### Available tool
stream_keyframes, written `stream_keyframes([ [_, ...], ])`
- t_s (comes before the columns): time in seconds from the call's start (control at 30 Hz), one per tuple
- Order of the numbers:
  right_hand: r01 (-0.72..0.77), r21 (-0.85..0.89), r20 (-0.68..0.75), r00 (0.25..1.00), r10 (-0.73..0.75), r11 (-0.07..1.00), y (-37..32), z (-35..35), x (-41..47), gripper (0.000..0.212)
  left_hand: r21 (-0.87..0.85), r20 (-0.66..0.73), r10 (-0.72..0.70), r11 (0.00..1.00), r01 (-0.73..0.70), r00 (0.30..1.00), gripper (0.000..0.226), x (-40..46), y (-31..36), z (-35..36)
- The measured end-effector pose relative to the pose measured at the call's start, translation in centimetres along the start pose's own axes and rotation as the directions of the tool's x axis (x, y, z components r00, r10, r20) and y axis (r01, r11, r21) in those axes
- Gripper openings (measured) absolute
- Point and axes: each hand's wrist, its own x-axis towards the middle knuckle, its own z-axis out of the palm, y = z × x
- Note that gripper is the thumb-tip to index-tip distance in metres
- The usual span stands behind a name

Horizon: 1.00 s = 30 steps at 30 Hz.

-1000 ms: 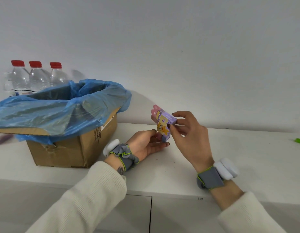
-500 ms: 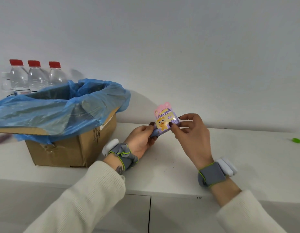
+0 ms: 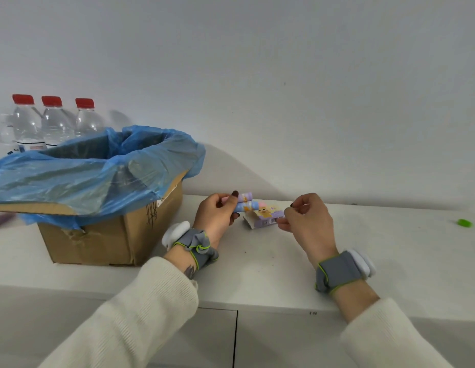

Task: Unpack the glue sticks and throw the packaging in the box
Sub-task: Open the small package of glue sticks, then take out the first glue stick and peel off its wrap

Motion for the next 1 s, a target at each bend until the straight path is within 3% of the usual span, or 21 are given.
stream_keyframes([
  [0.13,0.103,-0.257,0.095,0.992,-0.081,0.961,0.4,0.2,0.2,0.015,0.029,-0.002,-0.001,1.0,0.001,1.0,0.018,0.1,-0.1,0.0],
  [0.27,0.179,-0.352,0.289,0.954,-0.075,0.919,0.1,0.6,-0.2,0.029,0.103,-0.001,0.027,0.994,-0.027,1.0,0.012,0.1,-0.1,-0.2],
  [0.53,0.244,-0.175,0.372,0.913,-0.166,0.954,-0.4,0.8,-0.6,0.025,0.328,0.239,0.221,0.898,-0.293,0.946,0.012,-1.0,0.5,-0.1],
  [0.73,0.234,-0.158,0.341,0.925,-0.169,0.959,-0.3,0.7,-0.5,0.007,0.243,0.124,0.179,0.948,-0.205,0.976,0.025,-0.7,0.6,-0.1],
  [0.87,0.166,-0.183,0.259,0.959,-0.115,0.969,-0.1,0.6,-0.4,0.013,0.42,-0.037,0.405,0.836,-0.354,0.914,0.018,-0.3,0.8,-1.0],
  [1.0,0.176,-0.245,0.232,0.965,-0.119,0.953,0.0,0.4,-0.3,0.016,0.597,0.027,0.524,0.675,-0.434,0.852,0.012,0.2,0.9,-2.0],
])
